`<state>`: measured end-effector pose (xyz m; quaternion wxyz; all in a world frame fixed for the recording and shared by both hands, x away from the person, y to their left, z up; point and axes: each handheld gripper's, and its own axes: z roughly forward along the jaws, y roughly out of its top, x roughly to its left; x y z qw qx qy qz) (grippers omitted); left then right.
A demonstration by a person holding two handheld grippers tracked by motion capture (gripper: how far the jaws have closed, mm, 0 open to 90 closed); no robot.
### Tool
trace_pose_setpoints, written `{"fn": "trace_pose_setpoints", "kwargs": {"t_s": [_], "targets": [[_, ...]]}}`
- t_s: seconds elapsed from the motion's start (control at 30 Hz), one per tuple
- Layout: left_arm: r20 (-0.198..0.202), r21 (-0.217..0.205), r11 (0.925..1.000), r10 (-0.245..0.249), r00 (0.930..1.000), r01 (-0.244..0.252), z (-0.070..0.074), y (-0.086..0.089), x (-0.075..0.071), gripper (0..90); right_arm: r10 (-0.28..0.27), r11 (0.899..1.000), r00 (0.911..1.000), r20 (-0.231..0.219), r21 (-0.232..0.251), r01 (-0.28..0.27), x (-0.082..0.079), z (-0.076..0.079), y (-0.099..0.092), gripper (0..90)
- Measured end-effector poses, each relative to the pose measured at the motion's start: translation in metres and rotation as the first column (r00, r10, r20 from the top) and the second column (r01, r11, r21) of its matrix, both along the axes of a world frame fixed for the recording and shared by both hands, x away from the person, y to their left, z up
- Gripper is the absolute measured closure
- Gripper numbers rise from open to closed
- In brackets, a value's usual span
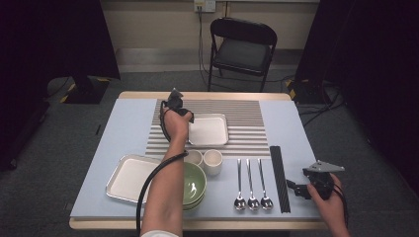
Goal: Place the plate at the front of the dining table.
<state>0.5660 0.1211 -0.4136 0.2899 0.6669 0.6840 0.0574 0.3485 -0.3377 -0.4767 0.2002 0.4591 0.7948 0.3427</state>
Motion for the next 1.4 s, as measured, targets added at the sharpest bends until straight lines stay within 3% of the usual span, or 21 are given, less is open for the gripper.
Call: {"fn": "trace_pose_setpoints", "kwargs": {"t_s": [0.27, 0.33, 0.53, 0.83, 0.97, 1.27, 1.33, 1.4], "targets": [[0.041, -0.016, 0.9989, -0.043, 0.9982, 0.044, 0.004, 0.003, -0.004, 48.6, -0.001, 1.0, 1.0, 0.0, -0.001, 0.001, 0.0, 0.0, 0.0, 16.1], [0.071, -0.018, 0.9983, -0.054, 0.996, 0.055, 0.004, 0.004, -0.005, 46.3, 0.0, 1.0, 1.0, 0.001, -0.001, 0.0, 0.0, 0.0, 0.0, 16.1], [0.122, 0.015, 0.9954, -0.096, 0.9878, 0.095, 0.007, 0.008, -0.007, 41.3, -0.001, 1.0, 1.0, 0.0, -0.001, 0.001, 0.0, 0.0, 0.0, 16.1], [0.106, 0.0, 0.9935, -0.113, 0.9879, 0.114, 0.011, 0.015, -0.013, 39.4, 0.0, 1.0, 1.0, 0.001, 0.0, 0.0, 0.0, 0.0, 0.0, 16.1], [0.162, -0.004, 0.9902, -0.137, 0.9772, 0.139, 0.013, 0.021, -0.015, 31.8, 0.001, 1.0, 1.0, 0.001, 0.001, -0.001, 0.0, 0.0, 0.0, 16.1], [0.19, -0.029, 0.9867, -0.152, 0.9699, 0.16, 0.017, 0.028, -0.023, 22.4, 0.0, 1.0, 1.0, 0.001, -0.001, 0.0, 0.0, 0.0, 0.0, 16.1], [0.199, -0.016, 0.982, -0.181, 0.9631, 0.188, 0.018, 0.03, -0.025, 22.1, 0.001, 1.0, 1.0, 0.002, 0.0, -0.001, 0.0, 0.0, 0.0, 16.1], [0.201, -0.013, 0.9805, -0.19, 0.961, 0.196, 0.019, 0.032, -0.027, 21.7, 0.001, 1.0, 1.0, 0.002, 0.0, -0.001, 0.0, 0.0, 0.0, 16.2]]}}
